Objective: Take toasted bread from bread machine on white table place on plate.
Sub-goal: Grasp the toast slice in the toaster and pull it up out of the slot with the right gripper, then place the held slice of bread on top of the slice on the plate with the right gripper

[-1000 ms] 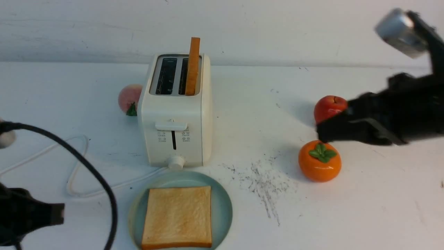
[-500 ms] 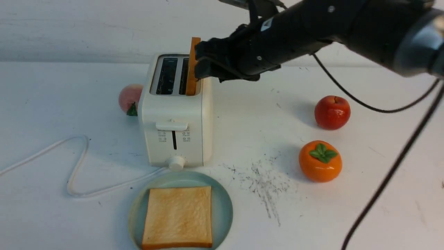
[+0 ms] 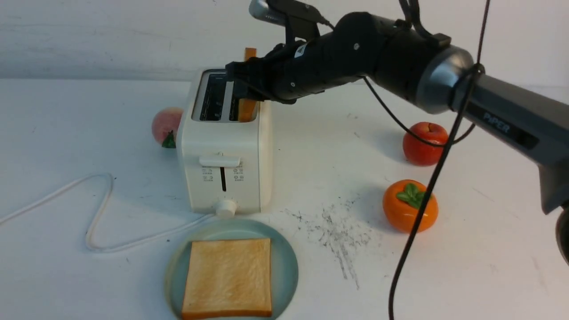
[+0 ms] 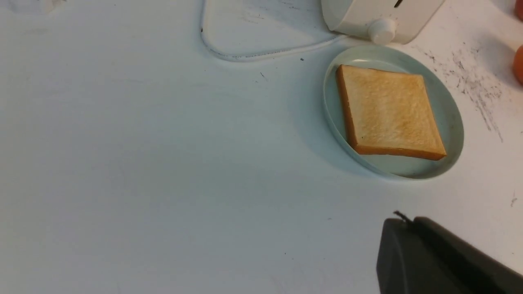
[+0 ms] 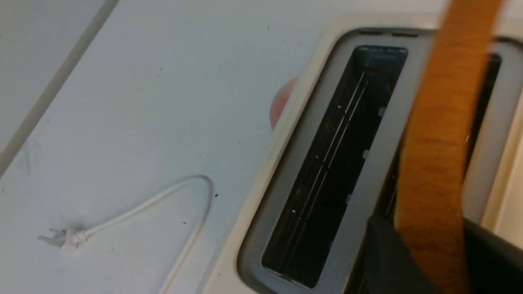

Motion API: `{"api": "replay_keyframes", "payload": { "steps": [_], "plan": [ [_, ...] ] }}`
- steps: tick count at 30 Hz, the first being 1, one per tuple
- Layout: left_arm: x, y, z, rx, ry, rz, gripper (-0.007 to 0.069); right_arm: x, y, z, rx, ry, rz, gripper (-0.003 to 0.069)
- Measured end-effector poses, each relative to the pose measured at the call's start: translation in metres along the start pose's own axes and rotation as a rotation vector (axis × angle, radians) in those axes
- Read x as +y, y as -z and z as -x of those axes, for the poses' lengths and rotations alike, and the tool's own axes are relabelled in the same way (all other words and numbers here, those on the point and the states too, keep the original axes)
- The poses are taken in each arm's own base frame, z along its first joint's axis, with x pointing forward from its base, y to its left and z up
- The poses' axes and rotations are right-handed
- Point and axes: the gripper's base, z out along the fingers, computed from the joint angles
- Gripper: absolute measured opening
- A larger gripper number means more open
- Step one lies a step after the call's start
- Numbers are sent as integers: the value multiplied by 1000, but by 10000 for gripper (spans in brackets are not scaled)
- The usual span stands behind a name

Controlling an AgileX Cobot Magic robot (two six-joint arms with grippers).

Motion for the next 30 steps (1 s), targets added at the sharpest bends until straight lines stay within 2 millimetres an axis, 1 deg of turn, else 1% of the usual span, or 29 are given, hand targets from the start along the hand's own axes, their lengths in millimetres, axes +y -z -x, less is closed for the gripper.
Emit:
{"api": "replay_keyframes", "payload": {
  "steps": [1, 2, 4, 6, 7, 8, 10, 11, 12, 13, 14, 17, 21, 24, 25, 26, 27, 29, 30],
  "plan": [
    [0, 0, 0, -1, 2, 0, -14, 2, 4, 3, -9, 2, 3, 96],
    [0, 0, 0, -1, 2, 0, -14, 2, 5, 4, -11, 2, 3, 94],
    [0, 0, 0, -1, 3, 0, -14, 12, 29, 19, -55, 17, 18, 110],
    [0, 0, -1, 6, 6, -5, -14, 25, 58, 35, -100, 43, 38, 113],
    [-1, 0, -1, 9, 7, -7, -14, 35, 81, 45, -126, 64, 56, 113],
    [-1, 0, -1, 14, 10, -13, -14, 42, 97, 51, -147, 78, 68, 113],
    [-1, 0, -1, 15, 10, -12, -14, 60, 141, 62, -170, 118, 97, 113],
    [-1, 0, -1, 15, 10, -13, -14, 67, 160, 64, -162, 141, 105, 113],
    [-1, 0, -1, 15, 10, -13, -14, 68, 164, 65, -171, 145, 107, 113],
    [-1, 0, -1, 15, 10, -13, -14, 76, 187, 66, -156, 176, 113, 113],
    [-1, 0, -1, 15, 7, -13, -14, 80, 205, 65, -136, 200, 111, 113],
    [-1, 0, -1, 15, -10, -13, -14, 87, 239, 58, -64, 253, 91, 113],
    [-1, 0, -1, 15, -13, -13, -14, 86, 264, 39, 27, 268, 67, 113],
    [-1, 0, -1, 15, -13, -13, -14, 78, 269, 18, 71, 248, 51, 113],
    [-1, 0, -1, 15, -13, -13, -14, 73, 268, 8, 84, 237, 44, 113],
    [-1, 0, -1, 15, -13, -13, -14, 67, 263, -3, 93, 218, 37, 113],
    [-1, 0, -1, 15, -13, -13, -14, 65, 263, -8, 78, 205, 39, 113],
    [-1, 0, -1, 15, -13, -13, -14, 53, 252, -33, 78, 136, 46, 113],
    [-1, 0, -1, 15, -13, -13, -14, 46, 244, -48, 95, 92, 47, 113]
  ]
}}
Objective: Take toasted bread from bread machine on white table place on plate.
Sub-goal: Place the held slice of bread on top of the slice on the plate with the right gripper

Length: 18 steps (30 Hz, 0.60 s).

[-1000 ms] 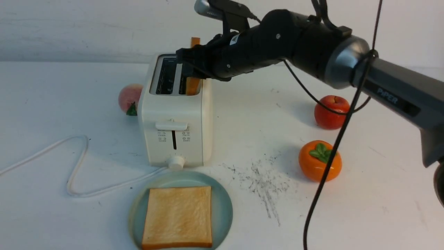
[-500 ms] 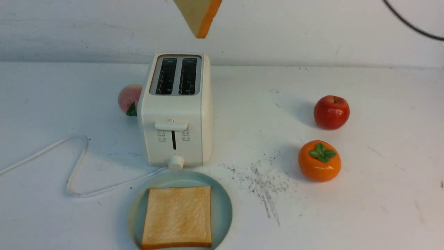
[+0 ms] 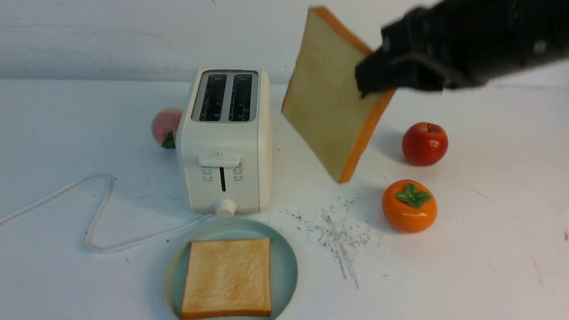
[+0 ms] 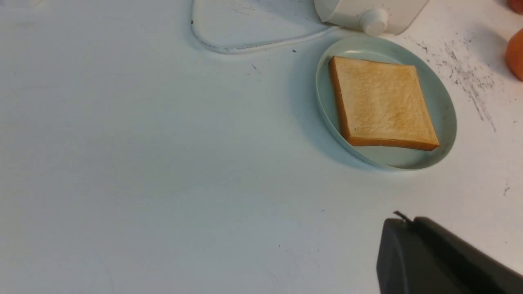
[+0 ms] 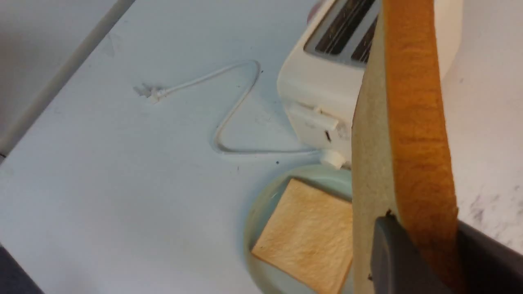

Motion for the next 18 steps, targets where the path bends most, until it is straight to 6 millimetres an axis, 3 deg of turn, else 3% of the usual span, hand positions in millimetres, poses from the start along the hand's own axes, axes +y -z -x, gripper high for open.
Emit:
{"api": "replay_keyframes", "payload": {
  "steps": [3, 4, 5, 6, 8, 18],
  "plan": [
    [0, 0, 0, 0, 0, 0, -14, -14, -23, -33, 4, -152, 25, 113],
    [0, 0, 0, 0, 0, 0, -14, -24, -39, -54, 4, -256, 32, 113],
    [0, 0, 0, 0, 0, 0, -14, -24, -39, -53, -6, -264, 37, 113],
    [0, 0, 0, 0, 0, 0, -14, -35, -53, -73, -4, -335, 29, 113],
    [0, 0, 0, 0, 0, 0, -14, -42, -63, -87, -11, -394, 33, 113],
    [0, 0, 1, -11, 0, -5, -14, -42, -96, -97, -14, -438, 204, 113]
  ]
}}
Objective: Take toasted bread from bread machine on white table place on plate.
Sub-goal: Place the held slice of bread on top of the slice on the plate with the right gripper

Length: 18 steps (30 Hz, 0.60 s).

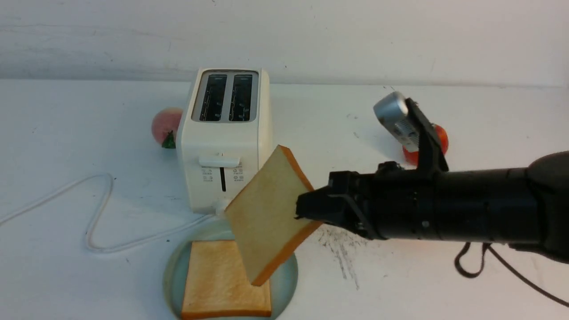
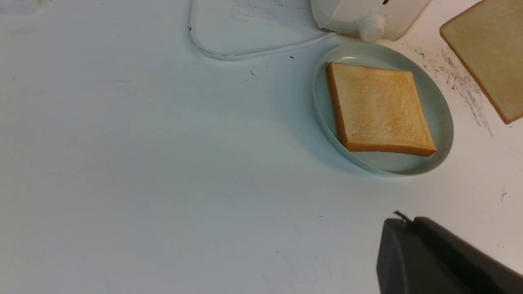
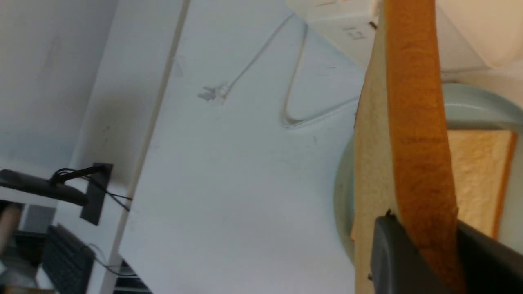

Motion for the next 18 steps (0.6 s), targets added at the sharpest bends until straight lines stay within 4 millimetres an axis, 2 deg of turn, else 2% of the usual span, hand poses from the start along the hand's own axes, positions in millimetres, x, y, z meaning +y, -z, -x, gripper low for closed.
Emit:
{"api": "replay_keyframes", "payload": {
  "steps": [3, 5, 9, 15, 18],
  "plan": [
    [0, 0, 0, -1, 0, 0, -14, -3, -13, -7, 39, 22, 35, 113],
    [0, 0, 0, -1, 0, 0, -14, -7, -29, -19, 99, 33, 35, 113],
    [0, 0, 0, -1, 0, 0, -14, -16, -49, -36, 181, 17, 24, 113],
    [0, 0, 0, 2, 0, 1, -14, -19, -62, -34, 200, 17, 35, 113],
    [0, 0, 0, 2, 0, 1, -14, -10, -60, -28, 217, 58, 122, 113]
  ]
}}
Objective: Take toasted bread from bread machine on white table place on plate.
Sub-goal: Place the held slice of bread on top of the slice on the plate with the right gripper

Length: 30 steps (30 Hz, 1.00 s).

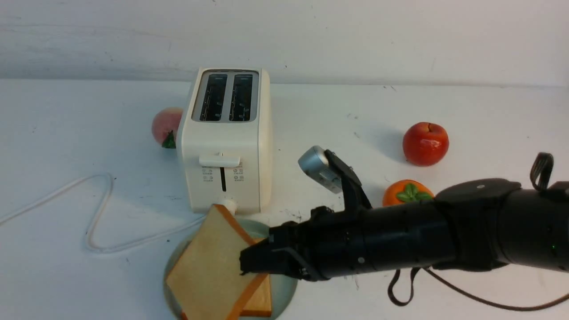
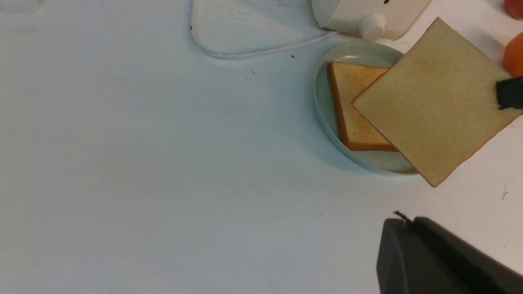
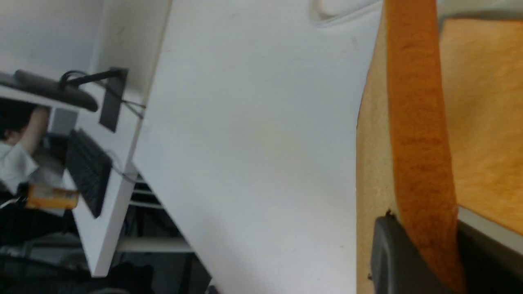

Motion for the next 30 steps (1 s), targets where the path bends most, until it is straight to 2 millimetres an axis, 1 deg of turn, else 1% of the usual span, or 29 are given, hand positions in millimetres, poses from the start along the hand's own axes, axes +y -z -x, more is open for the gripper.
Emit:
{"api": "replay_keyframes", "payload": {
  "steps": [1, 2, 3, 4, 6, 8, 10, 11, 13, 14, 15, 17, 21, 26, 27, 28, 29, 30],
  "plan": [
    [0, 0, 0, 0, -1, 0, -14, 5, 3, 5, 7, 19, 55, 113],
    [0, 0, 0, 0, -2, 0, -14, 7, 5, 9, 6, 23, 81, 113],
    [0, 0, 0, 0, -3, 0, -14, 7, 6, 10, 4, 25, 90, 113],
    [0, 0, 0, 1, -7, 0, -14, 6, 11, 19, -11, 27, 105, 113],
    [0, 0, 0, 2, -15, 1, -14, 6, 15, 24, -18, 23, 107, 113],
    [0, 0, 0, 5, -33, 2, -14, -4, 21, 33, 5, 13, 77, 113],
    [0, 0, -1, 7, -45, 3, -14, -12, 21, 36, 60, 10, 56, 113],
    [0, 0, -1, 7, -47, 3, -14, -12, 20, 36, 70, 10, 60, 113],
    [0, 0, -1, 8, -49, 3, -14, -18, 14, 37, 167, 23, 72, 113],
    [0, 0, -1, 8, -49, 4, -14, -18, 13, 36, 175, 24, 73, 113],
    [0, 0, -1, 9, -51, 4, -14, -21, 8, 37, 221, 35, 90, 113],
    [0, 0, -1, 9, -51, 4, -14, -23, 3, 41, 241, 48, 96, 113],
    [1, 0, -2, 17, -52, 7, -14, -26, -6, 53, 240, 54, 105, 113],
    [1, 0, -3, 31, -52, 13, -14, -39, -21, 59, 250, 27, 95, 113],
    [1, 0, -3, 32, -52, 14, -14, -39, -21, 60, 249, 28, 96, 113],
    [1, 0, -3, 35, -52, 15, -13, -46, -26, 59, 250, 16, 81, 113],
    [1, 0, -3, 35, -52, 15, -13, -47, -27, 59, 249, 15, 78, 113],
    [2, 0, -3, 37, -52, 16, -13, -54, -31, 59, 243, 5, 55, 113]
  ]
}}
